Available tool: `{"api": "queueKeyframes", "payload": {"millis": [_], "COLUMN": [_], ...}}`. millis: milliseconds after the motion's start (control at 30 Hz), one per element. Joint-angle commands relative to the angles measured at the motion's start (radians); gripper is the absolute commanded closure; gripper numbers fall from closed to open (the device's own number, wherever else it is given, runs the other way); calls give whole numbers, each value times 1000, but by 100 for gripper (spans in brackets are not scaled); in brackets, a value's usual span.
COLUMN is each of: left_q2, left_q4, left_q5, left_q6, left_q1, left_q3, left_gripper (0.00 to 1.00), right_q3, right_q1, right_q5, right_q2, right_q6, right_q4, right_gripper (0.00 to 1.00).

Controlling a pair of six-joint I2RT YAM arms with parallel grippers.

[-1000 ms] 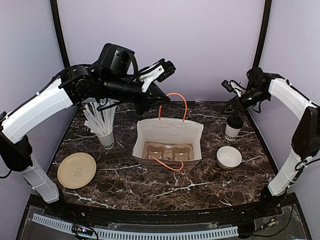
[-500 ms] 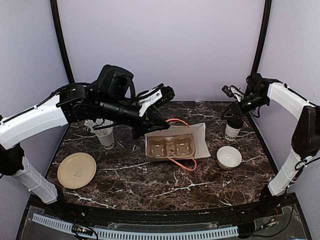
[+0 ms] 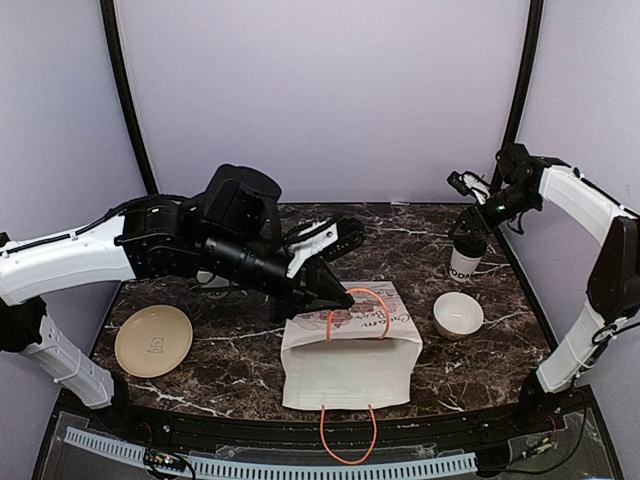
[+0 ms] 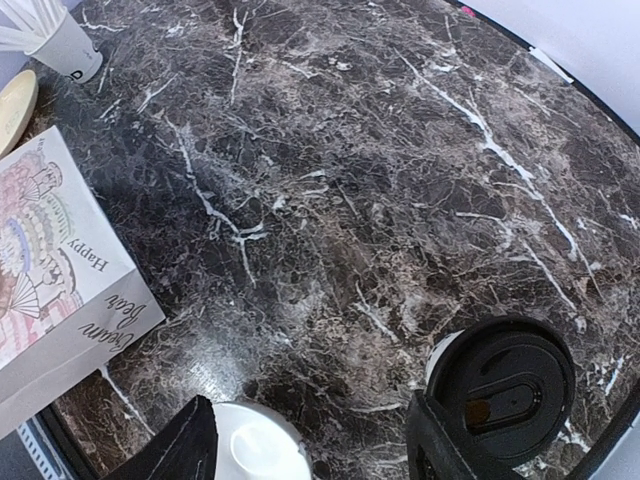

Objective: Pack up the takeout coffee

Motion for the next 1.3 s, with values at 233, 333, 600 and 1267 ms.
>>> {"api": "queueKeyframes", "payload": {"millis": [233, 333, 600, 1267], "left_q2": [50, 113, 238, 312], "left_q4": [-23, -41, -29, -22], "left_q5": [-180, -171, -186, -283], "left_q6": [78, 81, 114, 113], "left_q1": [29, 102, 183, 232], "left_q3": [180, 227, 340, 440], "left_gripper": [100, 100, 98, 83], "right_q3": [62, 95, 176, 256], "right_q1": [3, 3, 1, -15], "right_q5": [267, 308, 378, 411], "right_q2": [26, 68, 188, 307], "right_q6": [59, 69, 91, 126], "right_q4": [87, 63, -9, -74], "right_gripper": [29, 27, 22, 22]}}
